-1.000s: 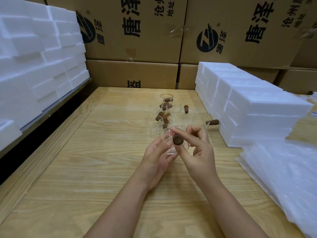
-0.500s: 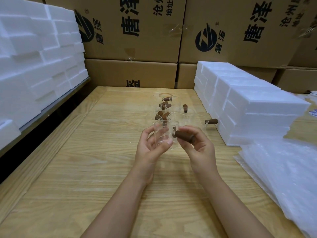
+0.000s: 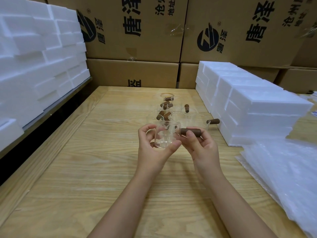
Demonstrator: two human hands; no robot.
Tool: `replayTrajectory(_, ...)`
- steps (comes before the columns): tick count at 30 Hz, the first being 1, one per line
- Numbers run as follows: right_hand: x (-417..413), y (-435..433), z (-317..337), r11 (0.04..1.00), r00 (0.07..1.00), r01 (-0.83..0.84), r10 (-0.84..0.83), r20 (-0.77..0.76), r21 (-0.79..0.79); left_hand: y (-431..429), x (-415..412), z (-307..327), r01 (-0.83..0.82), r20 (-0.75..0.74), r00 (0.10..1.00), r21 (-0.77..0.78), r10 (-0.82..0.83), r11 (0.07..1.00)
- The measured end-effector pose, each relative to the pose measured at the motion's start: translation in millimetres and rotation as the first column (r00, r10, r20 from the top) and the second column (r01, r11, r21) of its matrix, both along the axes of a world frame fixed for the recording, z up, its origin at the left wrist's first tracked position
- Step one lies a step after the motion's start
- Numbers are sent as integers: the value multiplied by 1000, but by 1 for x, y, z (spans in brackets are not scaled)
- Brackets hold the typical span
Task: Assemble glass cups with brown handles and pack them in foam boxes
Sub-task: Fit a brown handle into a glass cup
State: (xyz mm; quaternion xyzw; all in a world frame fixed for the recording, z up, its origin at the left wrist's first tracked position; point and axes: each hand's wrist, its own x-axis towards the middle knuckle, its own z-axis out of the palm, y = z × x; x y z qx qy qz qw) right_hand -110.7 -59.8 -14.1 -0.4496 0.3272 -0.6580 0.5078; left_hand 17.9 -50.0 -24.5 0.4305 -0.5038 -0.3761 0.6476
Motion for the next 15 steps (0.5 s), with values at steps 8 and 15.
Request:
replayTrajectory(8,0,-4,-1,973,966,-141,95,242,180,6,3,3,-58,325,939,-173,113,983)
replayTrajectory(15,1,-6,-1,960,954,-178,115,276,215,3,3,-2,-46,407,897,-300,172,953)
